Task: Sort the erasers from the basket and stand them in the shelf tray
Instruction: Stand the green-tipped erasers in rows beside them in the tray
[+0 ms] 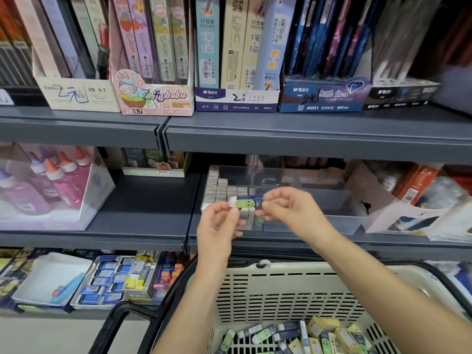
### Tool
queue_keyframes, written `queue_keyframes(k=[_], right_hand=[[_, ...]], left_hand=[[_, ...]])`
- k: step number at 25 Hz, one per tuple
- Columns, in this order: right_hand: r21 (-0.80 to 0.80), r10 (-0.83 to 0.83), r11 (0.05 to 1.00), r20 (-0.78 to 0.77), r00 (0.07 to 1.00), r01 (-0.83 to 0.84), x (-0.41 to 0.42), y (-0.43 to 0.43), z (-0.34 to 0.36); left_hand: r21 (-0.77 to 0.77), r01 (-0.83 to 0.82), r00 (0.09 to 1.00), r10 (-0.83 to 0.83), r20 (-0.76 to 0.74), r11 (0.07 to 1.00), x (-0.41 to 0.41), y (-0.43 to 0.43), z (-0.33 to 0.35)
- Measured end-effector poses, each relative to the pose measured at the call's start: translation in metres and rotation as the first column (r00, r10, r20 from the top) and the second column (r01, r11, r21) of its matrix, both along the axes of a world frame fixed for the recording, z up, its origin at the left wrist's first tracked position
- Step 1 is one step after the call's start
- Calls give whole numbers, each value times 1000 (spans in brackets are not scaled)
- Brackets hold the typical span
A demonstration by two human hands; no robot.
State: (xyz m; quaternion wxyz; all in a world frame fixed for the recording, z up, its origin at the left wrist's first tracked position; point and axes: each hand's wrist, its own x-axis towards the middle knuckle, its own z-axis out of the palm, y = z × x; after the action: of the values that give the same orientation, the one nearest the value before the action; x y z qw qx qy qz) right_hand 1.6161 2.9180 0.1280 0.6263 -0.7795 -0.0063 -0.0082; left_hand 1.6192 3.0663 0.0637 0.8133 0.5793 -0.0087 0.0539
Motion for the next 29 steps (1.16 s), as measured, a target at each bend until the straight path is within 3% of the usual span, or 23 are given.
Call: queue_keyframes(k=[2, 4, 7, 11, 13, 17, 20, 24, 29], right_hand=[[-86, 18, 996, -27, 999, -20, -2, 1, -2], [-289, 47, 956, -13, 999, -49, -2, 2, -5], [-599, 117, 798, 50, 992, -64, 0, 1, -1], [-513, 177, 855, 144, 974, -79, 6, 7, 10], [-560, 187, 826, 162, 969, -66, 14, 5, 13], [-334, -83, 935, 115, 990, 117, 53, -18, 24], [-632, -83, 759, 145, 986, 156, 74, -25, 9], [-601, -67, 784, 166, 984, 154, 78, -20, 0], [-668, -42, 730, 165, 985, 143, 75, -23, 3]], left_hand=[[-34, 12, 1000, -12, 9, 999, 1, 1, 0], [-36, 15, 1000, -14, 9, 999, 0, -1, 1], [-16, -12, 1000, 12, 26, 1000, 0, -2, 1], [137, 15, 993, -31, 117, 990, -2, -7, 2], [211, -12, 992, -15, 126, 977, -3, -7, 0], [410, -191, 982, 175, 76, 892, 3, 0, -7], [450, -195, 981, 174, 89, 872, 3, -1, -11], [456, -172, 984, 133, 117, 873, 2, -3, -11], [464, -165, 985, 123, 120, 870, 3, -3, -11]])
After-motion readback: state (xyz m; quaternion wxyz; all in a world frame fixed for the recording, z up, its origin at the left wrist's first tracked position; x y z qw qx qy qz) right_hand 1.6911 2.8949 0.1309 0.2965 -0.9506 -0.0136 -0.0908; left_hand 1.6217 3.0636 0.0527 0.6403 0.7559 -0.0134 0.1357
